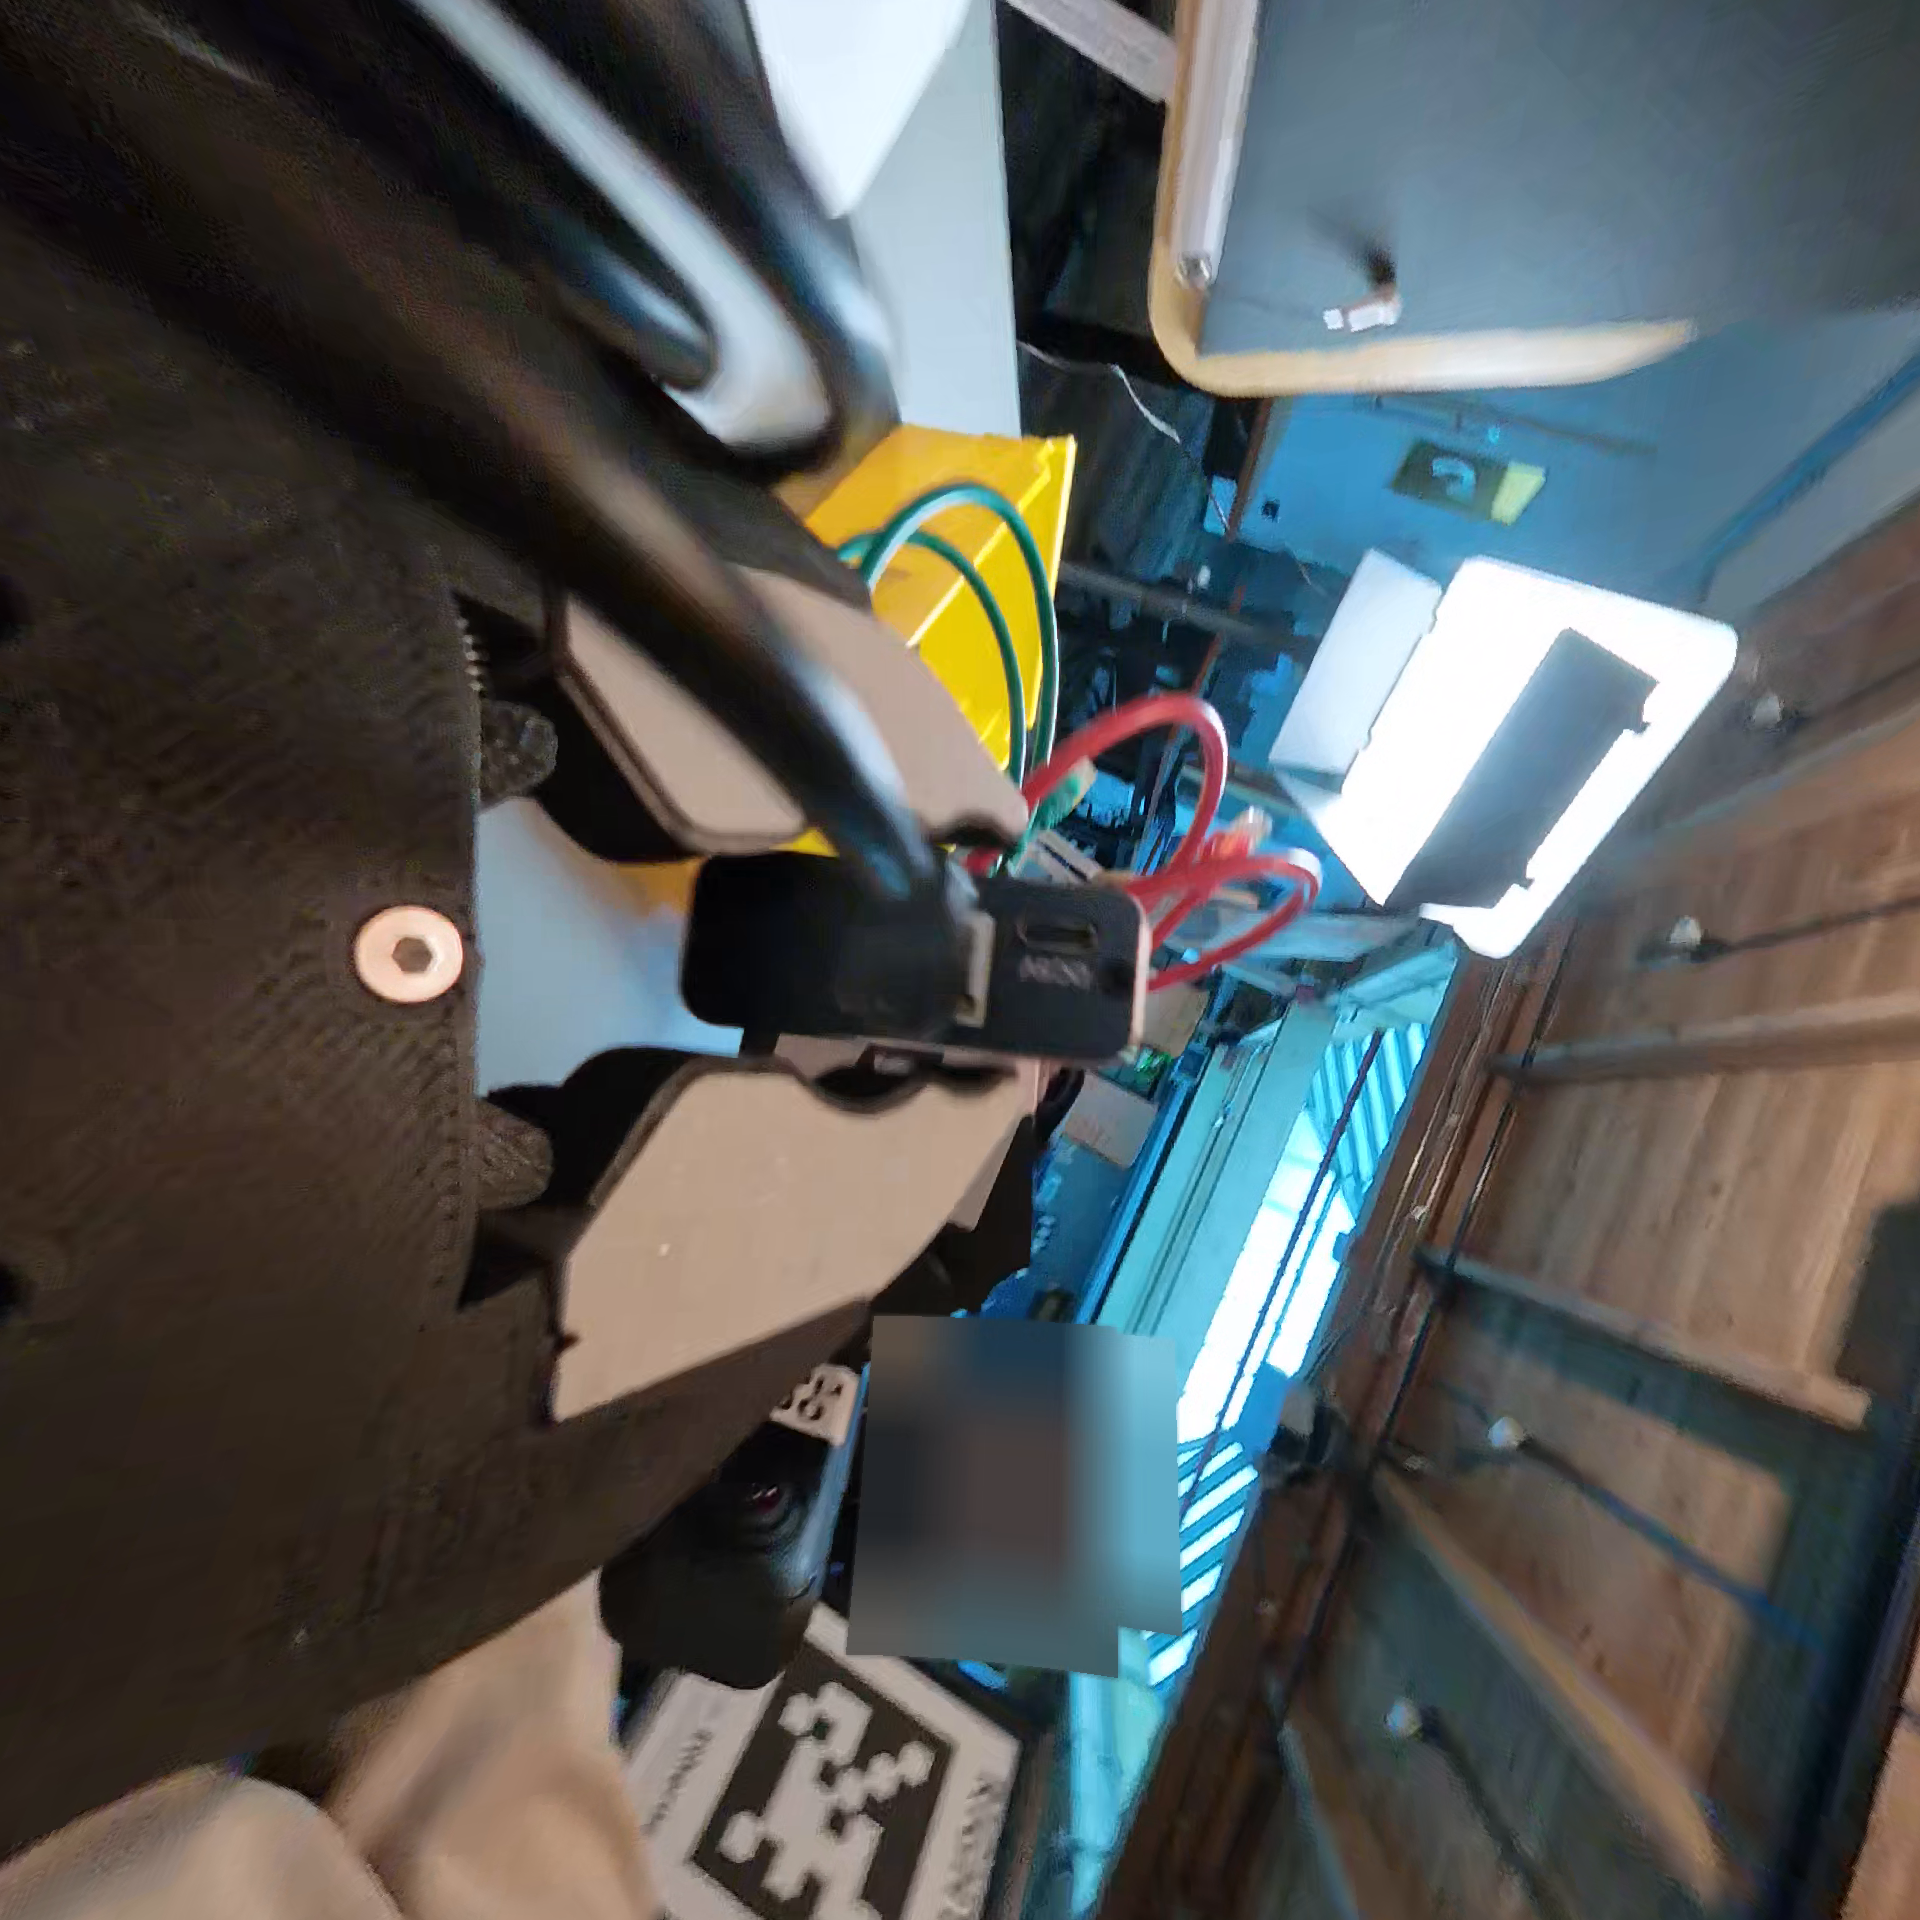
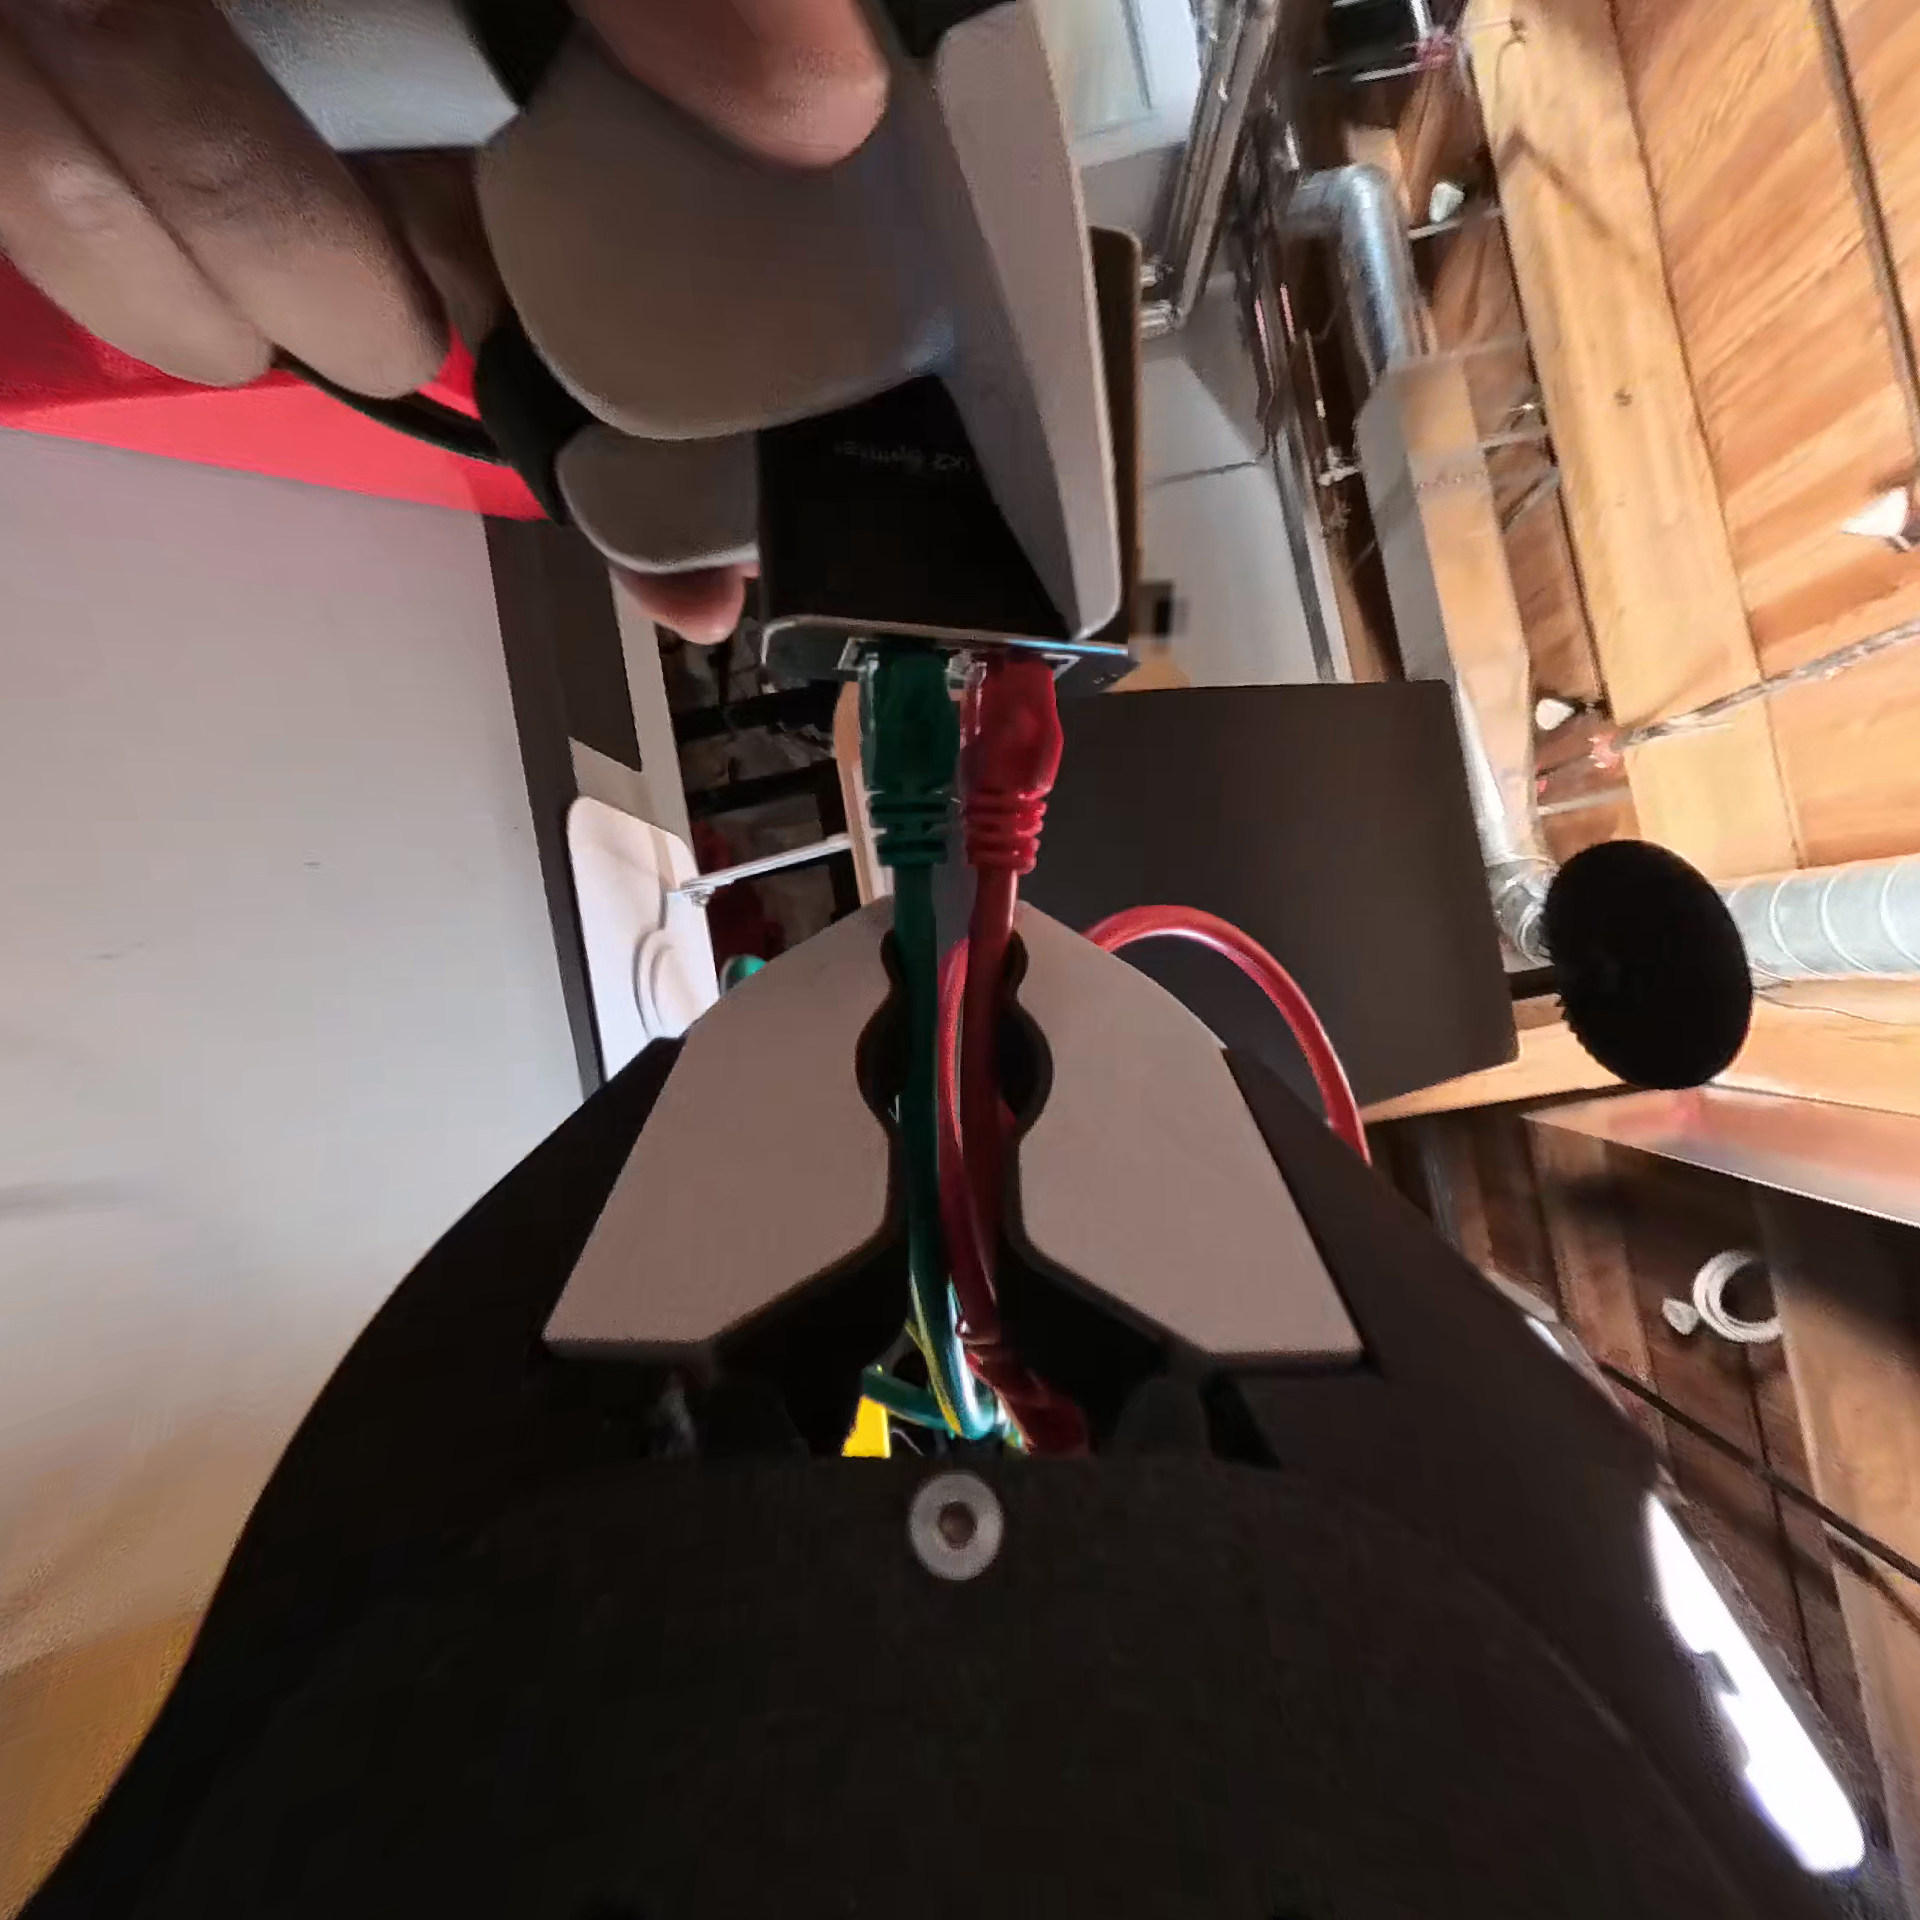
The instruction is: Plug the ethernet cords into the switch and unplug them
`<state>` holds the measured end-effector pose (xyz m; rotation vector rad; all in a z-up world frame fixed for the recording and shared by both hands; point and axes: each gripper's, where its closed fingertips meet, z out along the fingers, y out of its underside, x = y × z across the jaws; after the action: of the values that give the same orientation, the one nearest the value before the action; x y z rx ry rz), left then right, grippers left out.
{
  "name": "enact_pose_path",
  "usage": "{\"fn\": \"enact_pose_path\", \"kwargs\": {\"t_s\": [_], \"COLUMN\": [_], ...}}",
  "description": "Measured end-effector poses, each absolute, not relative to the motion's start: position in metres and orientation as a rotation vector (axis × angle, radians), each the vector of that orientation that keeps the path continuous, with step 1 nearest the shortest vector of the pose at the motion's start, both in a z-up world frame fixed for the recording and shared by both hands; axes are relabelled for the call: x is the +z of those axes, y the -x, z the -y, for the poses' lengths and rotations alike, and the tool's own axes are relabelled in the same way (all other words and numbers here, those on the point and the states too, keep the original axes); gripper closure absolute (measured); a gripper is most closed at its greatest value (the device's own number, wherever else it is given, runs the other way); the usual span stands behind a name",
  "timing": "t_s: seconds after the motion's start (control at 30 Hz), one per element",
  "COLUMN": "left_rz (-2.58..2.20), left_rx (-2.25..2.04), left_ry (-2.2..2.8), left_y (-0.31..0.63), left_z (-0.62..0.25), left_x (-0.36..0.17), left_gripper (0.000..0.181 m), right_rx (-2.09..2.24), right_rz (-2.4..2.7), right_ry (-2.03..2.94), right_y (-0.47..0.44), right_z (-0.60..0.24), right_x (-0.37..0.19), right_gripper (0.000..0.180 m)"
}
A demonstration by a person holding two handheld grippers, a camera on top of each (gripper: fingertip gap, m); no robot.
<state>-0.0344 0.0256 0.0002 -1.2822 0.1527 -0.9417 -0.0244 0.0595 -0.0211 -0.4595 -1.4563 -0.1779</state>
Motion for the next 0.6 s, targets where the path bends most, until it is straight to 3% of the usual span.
{"fn": "enact_pose_path", "kwargs": {"t_s": [0.13, 0.33, 0.6], "left_rz": [-0.225, -0.19, -0.124], "left_rx": [-0.875, -1.011, -0.971], "left_ry": [1.264, 1.148, 1.049], "left_y": [0.029, 0.034, 0.061], "left_z": [-0.019, -0.005, 0.008], "left_x": [0.005, 0.027, 0.053], "left_gripper": [0.153, 0.153, 0.153], "right_rx": [-0.147, 0.032, 0.428], "right_rz": [1.447, 1.388, 1.306], "right_ry": [0.47, 0.57, 0.543], "right_y": [0.022, 0.015, 0.003], "right_z": [-0.058, -0.037, 0.022], "right_x": [-0.016, 0.016, 0.058], "right_gripper": [0.164, 0.139, 0.144]}}
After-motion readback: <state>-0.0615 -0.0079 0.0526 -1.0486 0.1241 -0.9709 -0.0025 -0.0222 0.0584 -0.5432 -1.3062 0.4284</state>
